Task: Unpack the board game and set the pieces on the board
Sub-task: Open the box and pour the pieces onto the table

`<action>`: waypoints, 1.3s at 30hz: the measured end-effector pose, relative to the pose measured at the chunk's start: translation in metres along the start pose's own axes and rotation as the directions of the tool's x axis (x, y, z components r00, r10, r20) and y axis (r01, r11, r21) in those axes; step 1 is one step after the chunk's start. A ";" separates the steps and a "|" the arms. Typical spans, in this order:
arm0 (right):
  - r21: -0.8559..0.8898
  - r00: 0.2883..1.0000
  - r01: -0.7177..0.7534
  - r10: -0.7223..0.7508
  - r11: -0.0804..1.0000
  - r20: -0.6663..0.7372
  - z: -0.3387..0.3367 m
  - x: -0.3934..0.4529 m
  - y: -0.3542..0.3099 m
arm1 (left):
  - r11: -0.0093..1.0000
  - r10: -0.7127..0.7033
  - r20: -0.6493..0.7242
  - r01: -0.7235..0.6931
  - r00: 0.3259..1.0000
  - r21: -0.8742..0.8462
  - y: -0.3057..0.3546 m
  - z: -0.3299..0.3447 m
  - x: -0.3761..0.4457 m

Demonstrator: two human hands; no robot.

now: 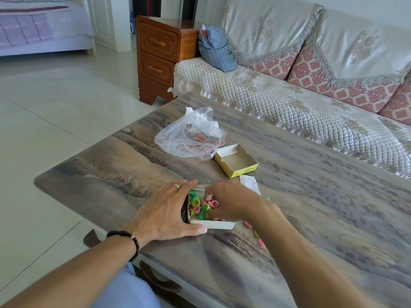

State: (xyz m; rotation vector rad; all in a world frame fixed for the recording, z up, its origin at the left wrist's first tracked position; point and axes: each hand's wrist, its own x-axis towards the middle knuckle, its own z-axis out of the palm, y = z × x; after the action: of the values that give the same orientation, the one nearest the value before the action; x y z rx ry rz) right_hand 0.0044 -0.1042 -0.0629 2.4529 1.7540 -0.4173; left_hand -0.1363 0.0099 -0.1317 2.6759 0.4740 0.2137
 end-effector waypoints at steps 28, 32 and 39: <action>0.221 0.956 -0.234 0.266 0.947 -0.127 0.004 -0.042 0.068 | 1.000 -0.004 -0.001 0.004 1.000 -0.014 -0.001 0.001 -0.001; 0.178 0.947 -0.199 0.236 0.964 -0.220 -0.008 -0.042 0.055 | 1.000 -0.004 -0.003 0.004 1.000 -0.011 -0.001 0.001 -0.001; 0.102 0.996 0.015 -0.006 0.995 -0.086 -0.006 -0.016 0.000 | 1.000 -0.004 -0.012 0.004 1.000 0.006 0.000 0.001 -0.001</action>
State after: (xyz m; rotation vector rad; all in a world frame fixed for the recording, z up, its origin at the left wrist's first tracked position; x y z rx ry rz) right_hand 0.0011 -0.1171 -0.0524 2.5688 1.8229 -0.4189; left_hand -0.1368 0.0091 -0.1321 2.6805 0.4848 0.2271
